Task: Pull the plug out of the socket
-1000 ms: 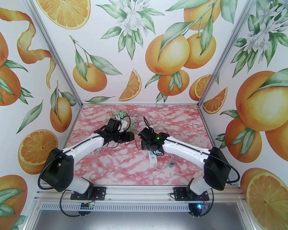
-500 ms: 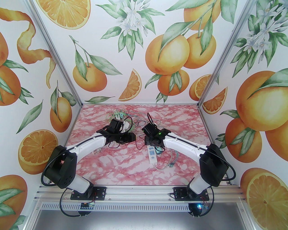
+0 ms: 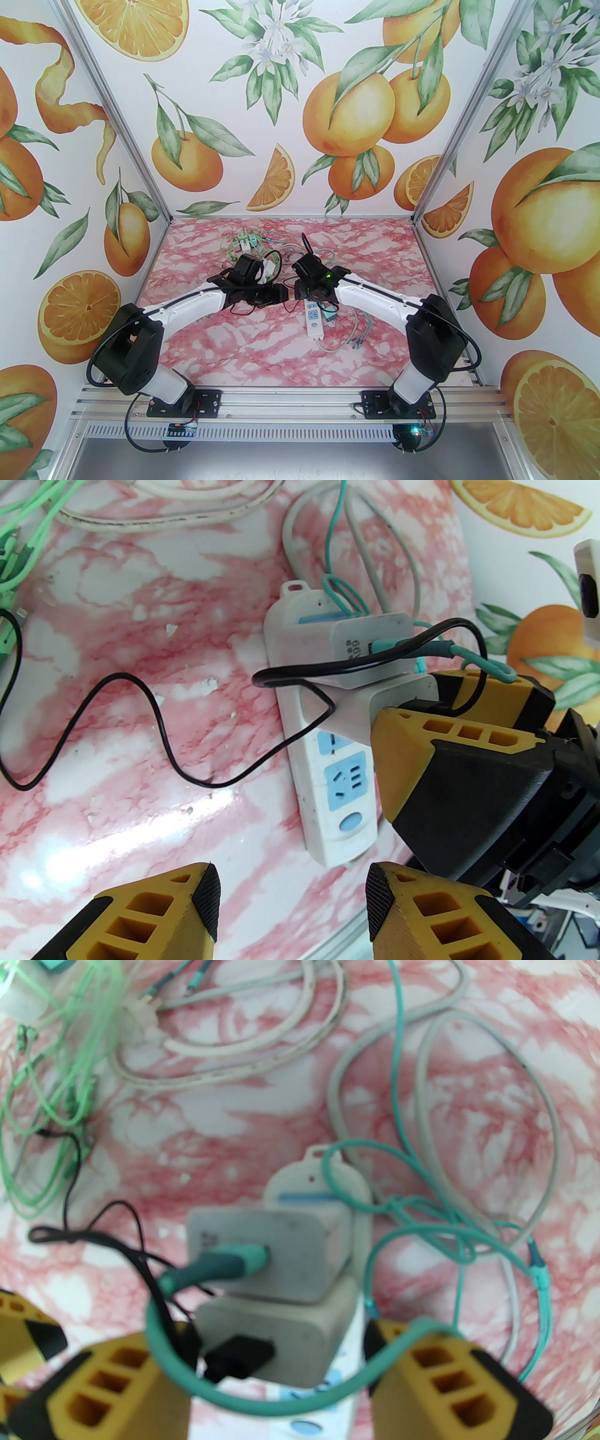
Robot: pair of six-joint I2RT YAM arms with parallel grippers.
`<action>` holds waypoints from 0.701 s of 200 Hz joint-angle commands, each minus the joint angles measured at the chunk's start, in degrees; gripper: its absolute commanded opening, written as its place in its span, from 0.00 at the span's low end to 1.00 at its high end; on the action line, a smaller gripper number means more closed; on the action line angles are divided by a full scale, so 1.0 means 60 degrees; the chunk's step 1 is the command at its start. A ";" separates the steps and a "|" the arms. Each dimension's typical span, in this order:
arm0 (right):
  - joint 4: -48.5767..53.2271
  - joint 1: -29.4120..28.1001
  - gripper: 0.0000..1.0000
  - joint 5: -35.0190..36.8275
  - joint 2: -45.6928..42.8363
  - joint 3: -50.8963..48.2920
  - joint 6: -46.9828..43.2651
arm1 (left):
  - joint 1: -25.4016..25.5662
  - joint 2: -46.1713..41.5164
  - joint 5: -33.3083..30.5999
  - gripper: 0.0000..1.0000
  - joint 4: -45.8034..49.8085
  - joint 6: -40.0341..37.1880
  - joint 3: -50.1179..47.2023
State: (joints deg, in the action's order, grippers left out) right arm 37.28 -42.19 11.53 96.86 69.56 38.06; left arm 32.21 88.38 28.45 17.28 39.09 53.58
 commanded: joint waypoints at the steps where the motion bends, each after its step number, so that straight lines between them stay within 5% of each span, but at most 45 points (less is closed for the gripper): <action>1: 0.0211 -0.0022 0.64 -0.0069 -0.0197 -0.0020 -0.0055 | -0.0064 -0.0344 -0.0114 0.56 -0.0031 0.0077 -0.0097; 68: 0.0265 -0.0032 0.67 0.0104 -0.0192 -0.0086 0.0046 | -0.0091 -0.0387 -0.0104 0.56 -0.0023 0.0048 -0.0141; 140: 0.0154 0.0197 0.59 0.0471 0.0517 0.0096 -0.0273 | 0.0172 -0.0418 0.0075 0.56 -0.0620 0.0596 -0.0551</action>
State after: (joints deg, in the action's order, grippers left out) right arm 38.76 -41.80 12.43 98.08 69.47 37.85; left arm 32.18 87.70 28.49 16.45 40.51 52.07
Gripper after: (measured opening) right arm 0.593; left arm 0.556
